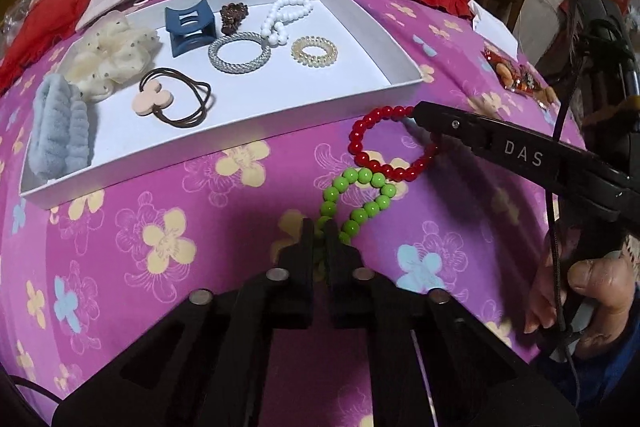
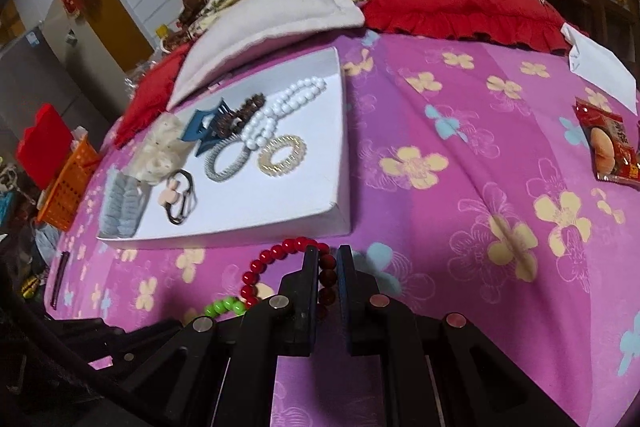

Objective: Organize jewelry
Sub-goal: 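Pull the green bracelet away with the left tool while the right tool lifts the red bracelet apart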

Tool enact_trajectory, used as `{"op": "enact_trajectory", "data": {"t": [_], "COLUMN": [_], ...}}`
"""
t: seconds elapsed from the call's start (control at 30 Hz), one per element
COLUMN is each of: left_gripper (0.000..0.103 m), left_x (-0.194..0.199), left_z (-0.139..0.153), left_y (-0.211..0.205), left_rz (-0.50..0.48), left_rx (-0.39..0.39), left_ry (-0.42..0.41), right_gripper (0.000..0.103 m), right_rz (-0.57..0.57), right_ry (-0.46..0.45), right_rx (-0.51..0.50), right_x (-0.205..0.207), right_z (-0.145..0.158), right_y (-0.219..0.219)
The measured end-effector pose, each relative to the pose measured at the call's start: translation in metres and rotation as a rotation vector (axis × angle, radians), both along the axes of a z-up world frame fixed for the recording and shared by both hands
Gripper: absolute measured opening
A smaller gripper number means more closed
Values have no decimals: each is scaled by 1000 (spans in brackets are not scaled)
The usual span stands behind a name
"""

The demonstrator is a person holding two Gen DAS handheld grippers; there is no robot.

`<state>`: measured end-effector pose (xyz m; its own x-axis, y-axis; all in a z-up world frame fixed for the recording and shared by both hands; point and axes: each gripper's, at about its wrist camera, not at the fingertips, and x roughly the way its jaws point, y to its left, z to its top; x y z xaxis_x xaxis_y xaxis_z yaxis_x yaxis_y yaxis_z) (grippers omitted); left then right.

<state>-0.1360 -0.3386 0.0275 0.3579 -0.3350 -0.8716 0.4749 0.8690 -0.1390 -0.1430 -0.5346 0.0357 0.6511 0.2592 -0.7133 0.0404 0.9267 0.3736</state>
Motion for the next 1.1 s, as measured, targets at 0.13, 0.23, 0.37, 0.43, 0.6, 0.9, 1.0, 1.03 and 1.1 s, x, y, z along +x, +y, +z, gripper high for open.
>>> {"op": "enact_trajectory", "data": {"t": [0.13, 0.23, 0.37, 0.43, 0.6, 0.9, 1.0, 1.03, 1.1], "left_gripper": [1, 1, 2, 2, 2, 3, 4, 4, 3], "left_x": [-4, -5, -3, -2, -1, 8, 4, 2, 2], "left_z": [18, 33, 32, 24, 4, -12, -13, -14, -14], "left_y": [11, 20, 22, 17, 0, -11, -14, -17, -18], "left_rz": [16, 30, 20, 8, -46, -53, -58, -59, -55], "left_rx": [-46, -69, -67, -59, -40, -1, 21, 36, 50], "left_ry": [-17, -42, -39, -21, 8, 13, -21, -36, -34], "right_gripper": [8, 8, 8, 8, 8, 8, 8, 8, 8], "right_rz": [8, 10, 18, 18, 6, 17, 30, 36, 47], "right_ry": [-61, -89, -81, -74, -57, -38, -33, -35, -53], "right_rx": [27, 34, 29, 31, 39, 35, 42, 42, 46], "right_x": [-5, -9, -9, -8, -6, -1, 1, 1, -1], "right_z": [11, 16, 15, 14, 10, 4, 2, 2, 6], "right_y": [0, 2, 6, 6, 2, 4, 6, 7, 9]}}
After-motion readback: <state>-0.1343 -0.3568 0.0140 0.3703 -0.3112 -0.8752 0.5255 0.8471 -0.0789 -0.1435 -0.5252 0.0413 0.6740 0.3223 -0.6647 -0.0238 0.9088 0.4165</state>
